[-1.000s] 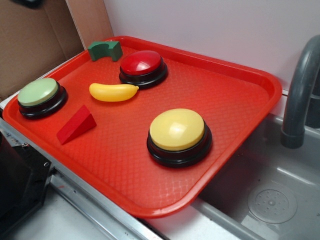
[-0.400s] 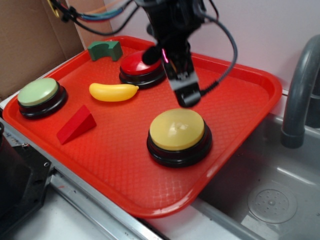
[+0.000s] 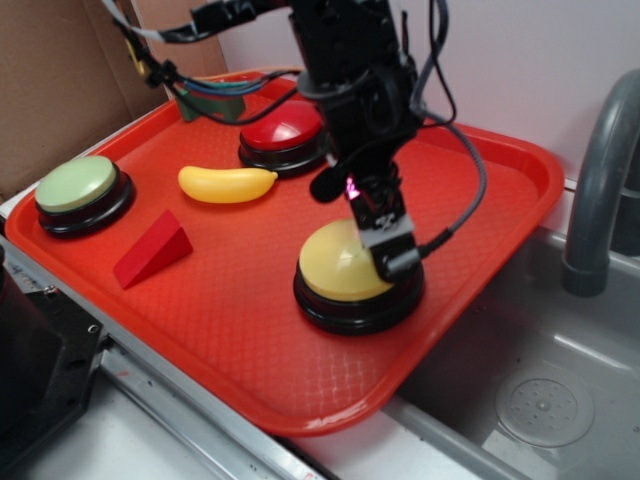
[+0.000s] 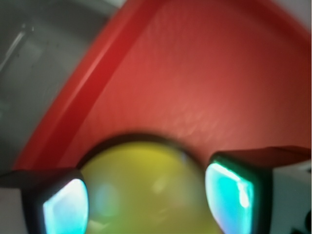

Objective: Push the yellow button.

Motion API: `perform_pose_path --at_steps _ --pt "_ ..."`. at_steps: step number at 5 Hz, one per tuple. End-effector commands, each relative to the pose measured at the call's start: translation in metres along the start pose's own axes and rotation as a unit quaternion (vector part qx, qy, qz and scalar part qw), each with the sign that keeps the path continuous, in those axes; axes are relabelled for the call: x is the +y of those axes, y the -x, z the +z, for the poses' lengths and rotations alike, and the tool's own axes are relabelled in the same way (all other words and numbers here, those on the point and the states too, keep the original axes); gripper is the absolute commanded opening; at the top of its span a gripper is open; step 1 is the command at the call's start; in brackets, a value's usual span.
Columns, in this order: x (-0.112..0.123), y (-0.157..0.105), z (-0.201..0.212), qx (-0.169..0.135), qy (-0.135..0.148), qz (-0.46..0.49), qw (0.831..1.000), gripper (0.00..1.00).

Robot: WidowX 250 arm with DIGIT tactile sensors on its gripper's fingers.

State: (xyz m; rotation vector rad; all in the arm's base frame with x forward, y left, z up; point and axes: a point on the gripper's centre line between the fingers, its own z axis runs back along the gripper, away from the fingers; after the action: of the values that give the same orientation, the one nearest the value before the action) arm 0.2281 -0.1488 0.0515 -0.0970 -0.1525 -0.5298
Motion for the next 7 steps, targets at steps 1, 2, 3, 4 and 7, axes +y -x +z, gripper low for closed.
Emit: perform_pose_path --at_steps 1,2,3,4,7 --pt "-0.019 -0.006 0.010 0.048 0.008 0.029 0.998 1.00" --pt "-0.014 -0.014 0.033 0.042 -0.022 0.013 0.999 1.00" --pt "-0.006 -0.018 0.077 0.046 -0.082 -0.001 0.996 1.00" --pt "-0.001 -0.013 0.096 0.043 -0.102 0.010 0.994 1.00" --pt "0.002 -0.001 0.115 0.030 -0.045 0.037 0.998 1.00"
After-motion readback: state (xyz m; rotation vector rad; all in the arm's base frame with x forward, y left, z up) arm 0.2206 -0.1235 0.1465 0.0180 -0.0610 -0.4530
